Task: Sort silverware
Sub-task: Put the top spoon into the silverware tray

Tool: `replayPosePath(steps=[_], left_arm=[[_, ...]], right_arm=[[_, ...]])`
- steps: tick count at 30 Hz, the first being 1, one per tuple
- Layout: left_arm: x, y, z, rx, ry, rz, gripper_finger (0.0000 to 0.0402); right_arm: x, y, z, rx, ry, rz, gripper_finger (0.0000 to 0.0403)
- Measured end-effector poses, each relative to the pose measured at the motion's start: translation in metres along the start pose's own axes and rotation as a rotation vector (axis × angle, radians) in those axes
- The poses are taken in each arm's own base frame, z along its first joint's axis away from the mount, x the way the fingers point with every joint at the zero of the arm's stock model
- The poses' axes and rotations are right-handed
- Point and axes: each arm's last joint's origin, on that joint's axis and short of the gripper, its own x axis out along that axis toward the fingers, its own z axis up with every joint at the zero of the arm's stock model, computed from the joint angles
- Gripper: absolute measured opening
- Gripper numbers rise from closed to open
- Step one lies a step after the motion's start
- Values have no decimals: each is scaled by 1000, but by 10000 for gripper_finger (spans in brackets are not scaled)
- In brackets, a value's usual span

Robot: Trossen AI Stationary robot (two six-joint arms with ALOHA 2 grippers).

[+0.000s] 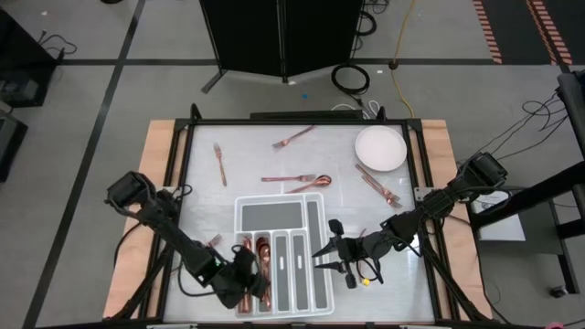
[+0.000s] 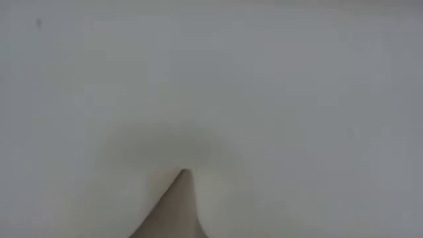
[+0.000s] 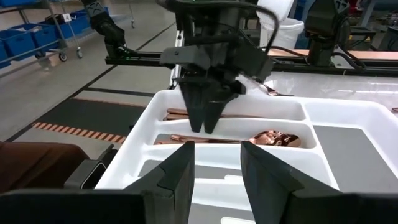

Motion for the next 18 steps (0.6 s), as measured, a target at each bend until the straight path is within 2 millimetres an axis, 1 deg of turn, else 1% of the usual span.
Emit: replayPosePath(steps=[4,8,12,15,18], left_arm=[[-17,-7,13,67,-15,0,185],[-43,-14,23,127,-62,-20,185],[-67,-21,34,202,-151,-62,185],[-81,-22,38,336,-175,-57,184],[-85,-20,43,484,-248,-15,184]], right_arm=[[0,0,0,-6,0,0,121],[0,0,0,-7,0,-1,121],[0,0,0,-14,0,-1,121],[0,0,0,-39,0,-1,121],[0,-1,0,-60,-3,-2,121]])
